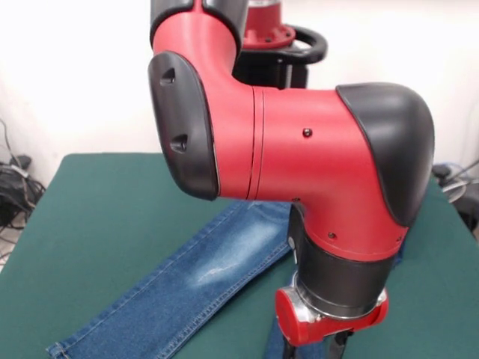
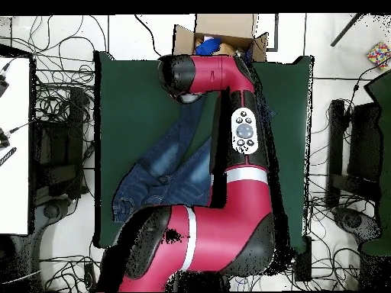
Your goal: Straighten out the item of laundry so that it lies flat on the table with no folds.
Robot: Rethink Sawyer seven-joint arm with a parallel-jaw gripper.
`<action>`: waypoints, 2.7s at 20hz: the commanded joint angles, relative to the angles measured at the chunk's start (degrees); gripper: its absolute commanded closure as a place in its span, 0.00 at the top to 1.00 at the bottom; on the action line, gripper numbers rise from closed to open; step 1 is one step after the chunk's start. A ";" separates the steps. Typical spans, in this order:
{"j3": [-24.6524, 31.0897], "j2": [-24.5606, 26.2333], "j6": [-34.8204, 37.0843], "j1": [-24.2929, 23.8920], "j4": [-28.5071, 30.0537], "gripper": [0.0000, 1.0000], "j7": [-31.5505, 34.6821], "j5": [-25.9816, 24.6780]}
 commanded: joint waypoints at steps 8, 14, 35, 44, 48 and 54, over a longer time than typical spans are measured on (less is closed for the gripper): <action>-0.30 2.04 -5.01 1.42 8.54 1.00 13.62 2.35; -1.50 -1.21 -5.66 3.53 13.13 1.00 18.48 4.31; -4.92 3.56 -8.08 3.81 7.72 1.00 15.23 5.86; -6.29 2.06 -8.56 3.39 9.28 1.00 14.20 6.46; -6.45 2.77 -7.63 3.45 7.44 1.00 13.95 6.65; -6.39 3.56 -6.87 3.59 5.79 1.00 13.95 6.66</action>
